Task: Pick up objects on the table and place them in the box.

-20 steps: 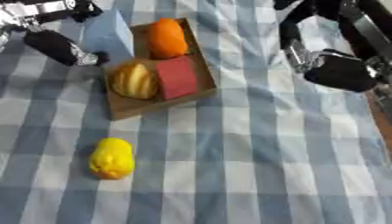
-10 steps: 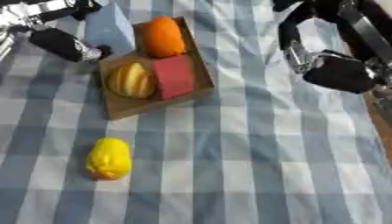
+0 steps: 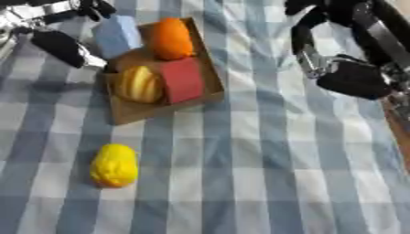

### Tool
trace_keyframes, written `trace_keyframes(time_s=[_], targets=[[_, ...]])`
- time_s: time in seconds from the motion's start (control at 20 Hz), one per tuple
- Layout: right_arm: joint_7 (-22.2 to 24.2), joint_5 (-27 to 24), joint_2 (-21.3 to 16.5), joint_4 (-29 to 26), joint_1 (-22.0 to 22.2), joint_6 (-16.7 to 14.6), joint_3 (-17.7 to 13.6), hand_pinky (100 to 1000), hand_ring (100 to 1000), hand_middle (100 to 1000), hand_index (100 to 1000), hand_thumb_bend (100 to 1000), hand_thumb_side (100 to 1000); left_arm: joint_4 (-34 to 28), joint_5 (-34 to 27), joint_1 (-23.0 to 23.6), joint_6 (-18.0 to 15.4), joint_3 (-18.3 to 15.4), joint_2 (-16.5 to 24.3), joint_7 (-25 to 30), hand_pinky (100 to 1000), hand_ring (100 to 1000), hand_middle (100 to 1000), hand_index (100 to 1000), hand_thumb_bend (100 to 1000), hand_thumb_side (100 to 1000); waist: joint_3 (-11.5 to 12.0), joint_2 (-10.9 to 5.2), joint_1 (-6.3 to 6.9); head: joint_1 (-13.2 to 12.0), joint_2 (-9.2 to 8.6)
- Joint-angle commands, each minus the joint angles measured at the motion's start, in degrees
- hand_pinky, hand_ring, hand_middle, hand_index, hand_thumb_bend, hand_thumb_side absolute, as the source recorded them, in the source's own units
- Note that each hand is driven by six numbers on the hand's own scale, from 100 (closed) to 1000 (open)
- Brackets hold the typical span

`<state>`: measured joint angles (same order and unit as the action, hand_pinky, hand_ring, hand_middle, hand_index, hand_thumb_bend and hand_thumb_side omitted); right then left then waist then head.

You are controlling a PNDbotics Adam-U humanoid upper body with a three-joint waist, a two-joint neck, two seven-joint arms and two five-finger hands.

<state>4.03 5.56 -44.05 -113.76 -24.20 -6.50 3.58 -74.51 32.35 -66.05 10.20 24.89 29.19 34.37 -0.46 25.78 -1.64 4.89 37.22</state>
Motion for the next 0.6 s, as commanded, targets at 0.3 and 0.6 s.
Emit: trace_keyframes(time_s=[0.3, 0.6], targets=[[0.0, -0.6, -0.7, -0.8, -0.2, 0.2, -0.7, 676, 616, 697, 795, 100, 519, -1.5, 2.1, -1.3, -0.7, -0.8, 0.3, 0.2, 979, 927, 872, 966, 845, 383, -0.4, -1.31, 0.14, -0.1, -0.53], [-0.6, -0.3, -1.5, -0.8, 1.8, 0.6, -1.2, 675, 615, 697, 795, 100, 516, -11.4, -1.7, 0.1, 2.1, 1.4, 4.8, -2.0, 928, 860, 793, 883, 583, 366, 1.8, -2.55, 0.74, 1.7, 1.53]])
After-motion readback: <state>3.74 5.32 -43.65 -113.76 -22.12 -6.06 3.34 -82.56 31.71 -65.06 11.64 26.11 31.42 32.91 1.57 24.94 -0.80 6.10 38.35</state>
